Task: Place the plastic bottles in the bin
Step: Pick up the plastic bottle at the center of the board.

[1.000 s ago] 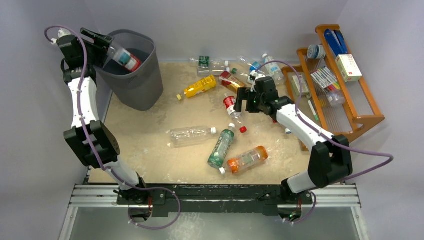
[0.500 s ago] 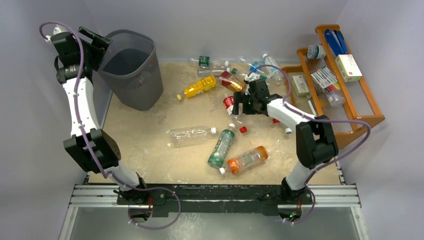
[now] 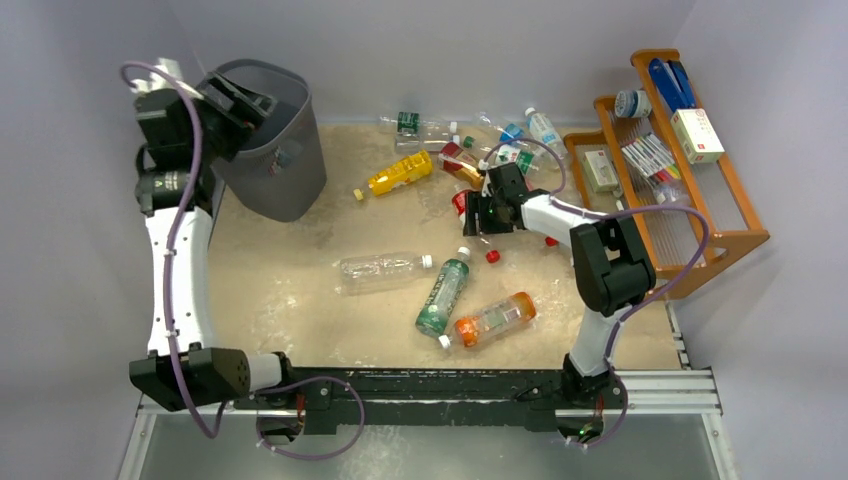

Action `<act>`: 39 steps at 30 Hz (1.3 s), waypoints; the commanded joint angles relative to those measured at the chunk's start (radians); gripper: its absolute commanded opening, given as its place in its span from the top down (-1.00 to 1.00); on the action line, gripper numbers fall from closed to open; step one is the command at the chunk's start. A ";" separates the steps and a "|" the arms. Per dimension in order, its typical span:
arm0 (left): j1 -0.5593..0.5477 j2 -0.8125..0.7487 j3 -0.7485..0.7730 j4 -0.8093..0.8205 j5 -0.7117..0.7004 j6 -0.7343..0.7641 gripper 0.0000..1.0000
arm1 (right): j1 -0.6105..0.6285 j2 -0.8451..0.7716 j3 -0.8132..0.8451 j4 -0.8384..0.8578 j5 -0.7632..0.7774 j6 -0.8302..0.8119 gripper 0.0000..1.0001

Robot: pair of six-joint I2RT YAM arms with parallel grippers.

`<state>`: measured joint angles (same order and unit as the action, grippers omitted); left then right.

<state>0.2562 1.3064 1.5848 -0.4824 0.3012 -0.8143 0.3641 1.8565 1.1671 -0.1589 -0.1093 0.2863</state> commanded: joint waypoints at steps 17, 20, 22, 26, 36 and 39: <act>-0.347 -0.107 -0.065 -0.281 -0.090 0.069 -0.77 | -0.002 -0.311 -0.016 -0.043 -0.117 -0.064 0.01; -0.348 -0.107 -0.060 -0.326 -0.097 0.082 -0.78 | -0.002 -0.341 -0.015 -0.053 -0.126 -0.055 0.03; -0.348 -0.107 -0.060 -0.360 -0.093 0.097 -0.78 | -0.002 -0.348 -0.017 -0.050 -0.143 -0.051 0.03; -0.348 -0.140 -0.074 -0.422 -0.105 0.122 -0.78 | -0.002 -0.352 -0.005 -0.054 -0.151 -0.059 0.04; -0.374 -0.259 -0.246 -0.395 -0.115 0.153 -0.79 | -0.002 -0.402 0.006 -0.006 -0.107 -0.032 0.04; -0.374 -0.308 -0.352 -0.307 -0.019 0.111 -0.79 | 0.001 -0.422 0.003 -0.039 -0.107 -0.009 0.05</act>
<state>-0.1139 1.0443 1.3338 -0.8879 0.2115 -0.6922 0.3641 1.4944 1.1427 -0.2127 -0.2253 0.2493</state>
